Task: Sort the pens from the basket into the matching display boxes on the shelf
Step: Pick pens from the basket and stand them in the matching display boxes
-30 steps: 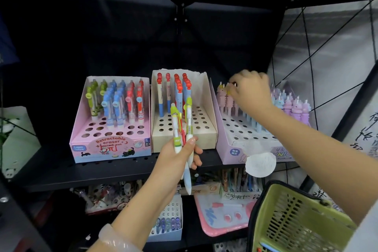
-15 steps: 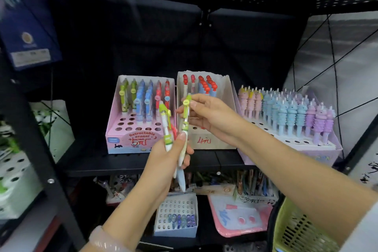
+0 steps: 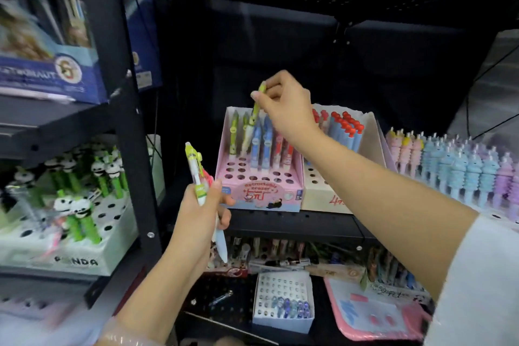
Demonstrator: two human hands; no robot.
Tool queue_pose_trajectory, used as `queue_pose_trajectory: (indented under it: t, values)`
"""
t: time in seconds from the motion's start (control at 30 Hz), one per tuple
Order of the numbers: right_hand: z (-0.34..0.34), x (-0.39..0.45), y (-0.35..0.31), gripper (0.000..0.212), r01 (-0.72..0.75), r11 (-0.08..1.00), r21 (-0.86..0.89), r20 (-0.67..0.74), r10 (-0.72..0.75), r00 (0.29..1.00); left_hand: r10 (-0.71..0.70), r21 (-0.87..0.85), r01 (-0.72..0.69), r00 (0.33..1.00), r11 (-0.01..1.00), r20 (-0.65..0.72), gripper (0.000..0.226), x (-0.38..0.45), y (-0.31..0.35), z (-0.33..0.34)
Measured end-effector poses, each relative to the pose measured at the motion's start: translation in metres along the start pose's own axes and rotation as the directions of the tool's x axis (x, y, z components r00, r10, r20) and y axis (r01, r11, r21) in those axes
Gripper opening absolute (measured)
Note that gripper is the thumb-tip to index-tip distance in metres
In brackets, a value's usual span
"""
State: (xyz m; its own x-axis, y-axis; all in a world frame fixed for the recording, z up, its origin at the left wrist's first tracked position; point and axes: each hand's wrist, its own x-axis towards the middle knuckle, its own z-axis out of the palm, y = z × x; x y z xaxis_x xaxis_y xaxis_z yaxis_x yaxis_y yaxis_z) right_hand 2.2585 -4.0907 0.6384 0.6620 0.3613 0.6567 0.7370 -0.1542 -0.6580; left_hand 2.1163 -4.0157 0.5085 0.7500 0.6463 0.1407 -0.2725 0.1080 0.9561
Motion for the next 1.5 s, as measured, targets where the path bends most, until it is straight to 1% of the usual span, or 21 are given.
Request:
queue_pose_trajectory:
  t: [0.1, 0.33, 0.43, 0.5, 0.57, 0.63, 0.77, 0.8, 0.83, 0.9, 0.93, 0.97, 1.0, 1.03, 1.1, 1.17, 1.23, 1.3, 1.37, 1.43, 1.5]
  values:
    - [0.015, 0.003, 0.014, 0.02, -0.022, 0.987, -0.161, 0.066, 0.033, 0.997, -0.03, -0.045, 0.03, 1.0, 0.999, 0.003, 0.006, 0.002, -0.001, -0.011]
    - [0.027, 0.007, 0.022, 0.019, -0.023, 0.977, -0.21, 0.026, 0.029, 0.999, -0.022, -0.061, 0.022, 1.0, 0.998, 0.006, 0.013, 0.0, -0.006, -0.02]
    - [0.033, 0.002, 0.027, 0.019, -0.015, 0.951, -0.31, 0.148, 0.064, 0.987, -0.026, -0.065, 0.026, 1.0, 0.998, 0.004, 0.019, 0.0, -0.005, -0.02]
    - [0.038, 0.0, 0.029, 0.023, 0.038, 0.902, -0.429, 0.196, 0.053, 0.979, -0.031, -0.047, 0.032, 0.999, 0.998, 0.017, 0.022, 0.0, -0.005, -0.021]
    - [0.04, 0.001, 0.029, 0.028, 0.083, 0.808, -0.584, 0.171, 0.023, 0.985, -0.039, -0.034, 0.039, 0.999, 0.999, 0.025, 0.023, 0.0, -0.005, -0.021]
    - [0.04, 0.004, 0.026, 0.033, 0.051, 0.734, -0.677, 0.16, 0.08, 0.984, -0.041, -0.04, 0.042, 0.998, 0.998, 0.041, 0.022, -0.001, -0.004, -0.02]
    - [0.039, 0.007, 0.016, 0.043, 0.006, 0.654, -0.757, 0.241, 0.271, 0.932, -0.013, -0.059, 0.018, 0.995, 0.998, 0.094, 0.017, -0.005, -0.001, -0.014]
    - [0.038, 0.003, 0.013, 0.045, 0.009, 0.655, -0.755, 0.232, 0.255, 0.939, -0.002, -0.063, 0.009, 0.995, 0.998, 0.103, 0.016, -0.006, 0.0, -0.013]
    - [0.037, -0.001, 0.01, 0.044, 0.049, 0.66, -0.75, 0.214, 0.172, 0.962, 0.006, -0.065, 0.002, 0.993, 0.998, 0.114, 0.014, -0.007, 0.0, -0.013]
    - [0.034, -0.016, 0.002, 0.034, 0.224, 0.71, -0.668, 0.236, -0.083, 0.968, 0.017, -0.064, -0.008, 0.99, 0.998, 0.143, 0.013, -0.008, -0.001, -0.013]
    - [0.032, -0.024, -0.001, 0.03, 0.297, 0.791, -0.534, 0.302, -0.15, 0.942, 0.023, -0.061, -0.014, 0.987, 0.998, 0.158, 0.013, -0.009, -0.002, -0.014]
    - [0.03, -0.034, -0.005, 0.029, 0.296, 0.889, -0.349, 0.391, -0.149, 0.908, 0.029, -0.063, -0.018, 0.985, 0.998, 0.17, 0.013, -0.009, -0.002, -0.014]
    - [0.028, -0.043, -0.008, 0.031, 0.212, 0.964, -0.162, 0.493, -0.108, 0.863, 0.035, -0.072, -0.022, 0.983, 0.997, 0.181, 0.015, -0.01, -0.003, -0.013]
    - [0.026, -0.051, -0.01, 0.034, 0.079, 0.997, -0.02, 0.589, -0.052, 0.807, 0.041, -0.086, -0.025, 0.98, 0.996, 0.193, 0.016, -0.01, -0.003, -0.012]
    - [0.021, -0.062, -0.01, 0.036, -0.154, 0.984, 0.093, 0.714, 0.042, 0.699, 0.048, -0.112, -0.024, 0.976, 0.993, 0.214, 0.02, -0.011, -0.002, -0.007]
    - [0.021, -0.065, -0.004, 0.03, -0.259, 0.955, 0.144, 0.754, 0.064, 0.654, 0.037, -0.124, -0.01, 0.975, 0.992, 0.218, 0.026, -0.012, -0.001, -0.003]
    - [0.022, -0.065, -0.002, 0.023, -0.292, 0.944, 0.152, 0.719, 0.097, 0.689, 0.02, -0.121, 0.006, 0.977, 0.993, 0.212, 0.03, -0.013, -0.002, -0.002]
    - [0.024, -0.058, -0.001, 0.018, -0.301, 0.94, 0.164, 0.622, 0.139, 0.771, -0.001, -0.099, 0.022, 0.98, 0.995, 0.2, 0.03, -0.013, -0.002, -0.003]
    - [0.022, -0.045, -0.003, 0.011, -0.296, 0.92, 0.257, 0.468, 0.15, 0.871, -0.027, -0.073, 0.04, 0.985, 0.997, 0.171, 0.029, -0.012, -0.003, -0.007]
    - [0.016, -0.028, -0.009, 0.003, -0.235, 0.913, 0.335, 0.286, 0.139, 0.948, -0.032, -0.048, 0.039, 0.989, 0.998, 0.144, 0.023, -0.011, -0.005, -0.01]
    - [0.011, -0.013, -0.01, 0.011, -0.137, 0.954, 0.268, 0.138, 0.102, 0.985, -0.025, -0.022, 0.028, 0.992, 0.999, 0.122, 0.02, -0.01, -0.005, -0.013]
